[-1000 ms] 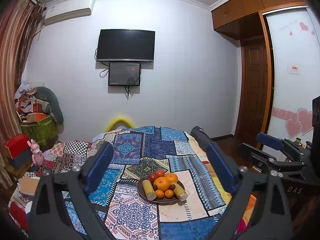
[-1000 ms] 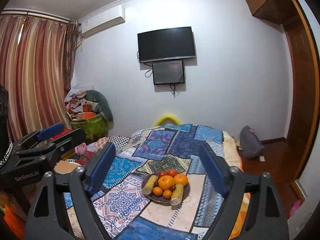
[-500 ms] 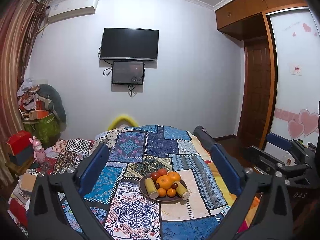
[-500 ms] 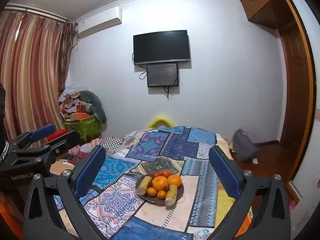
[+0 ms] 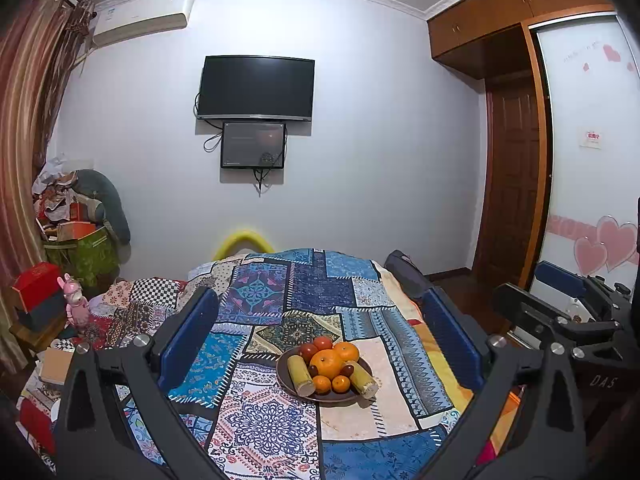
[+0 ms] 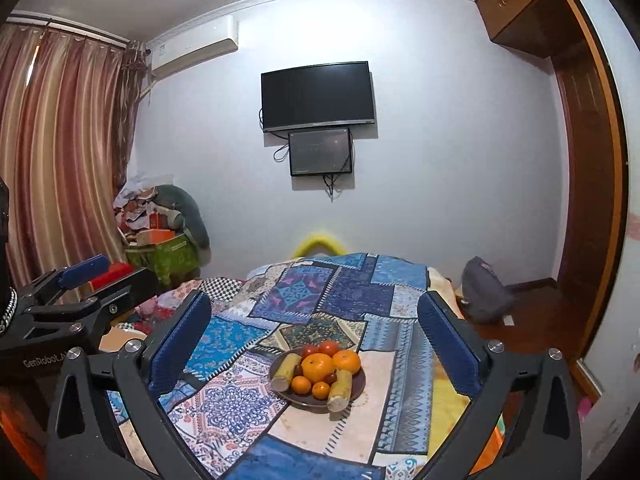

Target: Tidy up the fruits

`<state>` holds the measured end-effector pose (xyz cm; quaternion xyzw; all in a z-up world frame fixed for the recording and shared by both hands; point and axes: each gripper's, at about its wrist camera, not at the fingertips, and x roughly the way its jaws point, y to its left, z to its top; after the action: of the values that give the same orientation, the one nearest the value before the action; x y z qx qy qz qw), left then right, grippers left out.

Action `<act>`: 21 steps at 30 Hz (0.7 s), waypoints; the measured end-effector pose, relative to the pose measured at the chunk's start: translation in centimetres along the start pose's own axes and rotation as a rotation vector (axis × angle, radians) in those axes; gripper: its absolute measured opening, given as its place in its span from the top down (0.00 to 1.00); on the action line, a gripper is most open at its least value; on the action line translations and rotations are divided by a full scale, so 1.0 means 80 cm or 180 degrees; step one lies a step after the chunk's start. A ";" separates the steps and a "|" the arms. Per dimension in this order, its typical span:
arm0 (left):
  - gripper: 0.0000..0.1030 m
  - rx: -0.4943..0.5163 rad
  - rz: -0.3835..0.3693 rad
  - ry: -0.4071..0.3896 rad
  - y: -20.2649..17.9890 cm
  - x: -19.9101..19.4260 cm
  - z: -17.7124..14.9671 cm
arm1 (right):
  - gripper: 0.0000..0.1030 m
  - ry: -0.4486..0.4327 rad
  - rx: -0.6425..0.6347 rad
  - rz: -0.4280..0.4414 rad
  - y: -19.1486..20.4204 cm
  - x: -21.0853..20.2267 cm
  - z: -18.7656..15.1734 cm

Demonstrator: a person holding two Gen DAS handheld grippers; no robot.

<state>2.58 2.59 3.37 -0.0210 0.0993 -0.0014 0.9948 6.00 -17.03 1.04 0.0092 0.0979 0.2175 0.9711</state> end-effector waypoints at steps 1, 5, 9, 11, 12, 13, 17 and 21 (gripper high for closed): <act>0.00 0.0003 0.0001 0.0000 -0.001 0.000 0.000 | 0.00 0.0000 0.0005 -0.0003 0.000 -0.001 0.000; 0.00 0.0008 0.0000 -0.0006 -0.002 0.000 -0.001 | 0.00 -0.0005 0.0030 -0.0003 -0.002 -0.003 0.002; 0.00 0.0019 -0.0013 -0.0004 -0.004 0.000 -0.002 | 0.00 -0.0015 0.0037 -0.0003 -0.003 -0.006 0.003; 0.00 0.0019 -0.0014 -0.0001 -0.004 0.000 -0.002 | 0.00 -0.0018 0.0036 -0.0004 -0.003 -0.006 0.004; 0.00 0.0019 -0.0023 0.0003 -0.005 0.000 -0.002 | 0.00 -0.0018 0.0036 -0.0004 -0.003 -0.005 0.004; 0.00 0.0019 -0.0029 0.0006 -0.005 0.000 -0.001 | 0.00 -0.0017 0.0039 -0.0005 -0.003 -0.005 0.004; 0.00 0.0017 -0.0079 0.0031 -0.005 0.001 -0.001 | 0.00 -0.0013 0.0065 -0.0008 -0.005 -0.005 0.005; 0.00 0.0037 -0.0078 0.0025 -0.005 0.000 -0.001 | 0.00 -0.0025 0.0074 -0.0013 -0.005 -0.007 0.007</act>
<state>2.53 2.16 3.30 -0.0164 0.1030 -0.0143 0.9944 5.79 -17.62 1.63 0.0211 0.0965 0.2142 0.9718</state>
